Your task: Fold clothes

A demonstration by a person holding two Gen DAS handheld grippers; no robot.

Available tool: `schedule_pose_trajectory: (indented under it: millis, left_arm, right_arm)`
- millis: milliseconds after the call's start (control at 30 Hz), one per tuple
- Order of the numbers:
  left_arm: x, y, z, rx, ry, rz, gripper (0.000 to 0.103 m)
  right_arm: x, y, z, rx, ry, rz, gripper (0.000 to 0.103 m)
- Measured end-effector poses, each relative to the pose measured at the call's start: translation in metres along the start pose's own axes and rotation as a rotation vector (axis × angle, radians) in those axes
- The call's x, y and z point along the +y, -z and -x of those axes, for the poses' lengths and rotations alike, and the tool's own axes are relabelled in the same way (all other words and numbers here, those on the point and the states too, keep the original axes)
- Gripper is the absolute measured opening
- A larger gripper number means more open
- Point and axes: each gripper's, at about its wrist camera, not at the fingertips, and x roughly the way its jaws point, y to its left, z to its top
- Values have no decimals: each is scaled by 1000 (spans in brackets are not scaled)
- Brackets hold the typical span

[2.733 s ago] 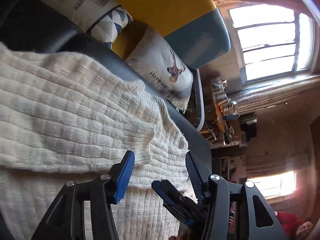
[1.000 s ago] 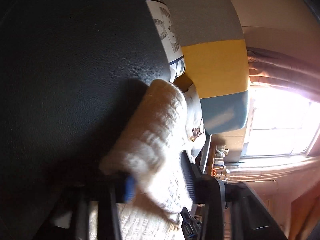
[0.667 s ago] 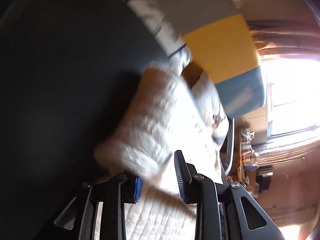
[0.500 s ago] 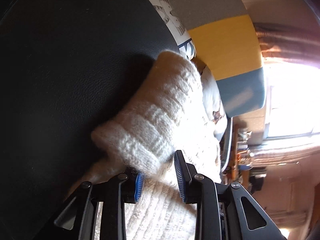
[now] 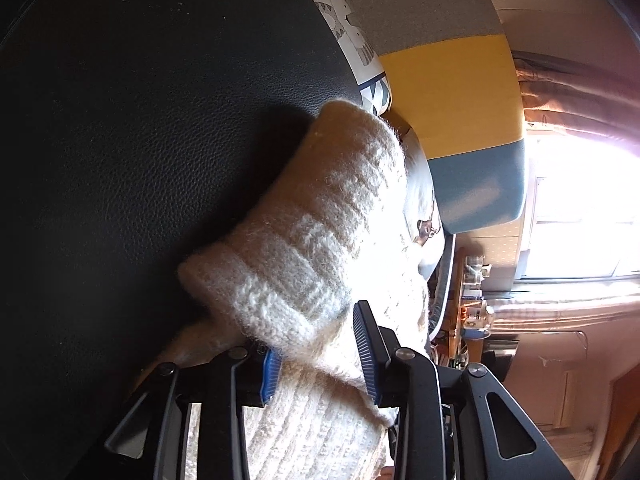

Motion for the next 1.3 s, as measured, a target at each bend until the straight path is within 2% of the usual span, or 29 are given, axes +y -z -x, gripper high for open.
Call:
schedule_pose_trajectory:
  millis: [33, 100, 200, 333, 467, 633, 700, 733, 833, 900, 967, 1033, 1100, 1167, 1233, 1300]
  left_arm:
    - [0, 0, 1, 3, 1, -2, 35]
    - [1, -1, 3, 5, 4, -7, 35]
    - [1, 1, 10, 2, 13, -22, 35]
    - [-7, 0, 15, -11, 20, -83, 39]
    - [-4, -1, 17, 0, 33, -62, 39]
    - [8, -6, 30, -12, 66, -8, 40]
    - [13, -9, 30, 15, 89, 28, 51]
    - [17, -10, 30, 23, 110, 59, 60]
    - [19, -10, 33, 1, 135, 88, 61]
    - [13, -8, 38, -32, 123, 47, 53]
    - [7, -5, 45, -67, 92, 2, 21]
    - [8, -1, 46, -88, 50, -13, 12]
    - [16, 2, 45, -93, 11, -8, 9]
    - [29, 4, 46, -89, 1, 17, 9]
    - [45, 5, 48, -67, 52, 70, 9]
    - [59, 5, 50, -33, 130, 141, 17]
  right_arm:
    - [8, 0, 0, -13, 48, 42, 13]
    - [25, -3, -2, -24, 147, 132, 12]
    - [67, -4, 13, -57, 212, 351, 11]
    - [94, -8, 53, -173, 246, 469, 11]
    - [52, -9, 42, -105, 273, 367, 11]
    - [23, -5, 45, -82, 217, 268, 11]
    - [24, -5, 48, -81, 200, 266, 12]
    - [26, -5, 50, -80, 189, 265, 12]
    - [38, -7, 52, -76, 184, 297, 12]
    - [48, -8, 58, -82, 164, 327, 12]
    - [54, -8, 63, -89, 154, 344, 11]
    - [53, -6, 66, -84, 148, 338, 11]
    - [36, 0, 55, -35, 187, 315, 12]
    - [15, 7, 44, 6, 187, 256, 12]
    - [-6, 10, 38, 30, 155, 177, 17]
    - [-17, 8, 41, 11, 94, 117, 22]
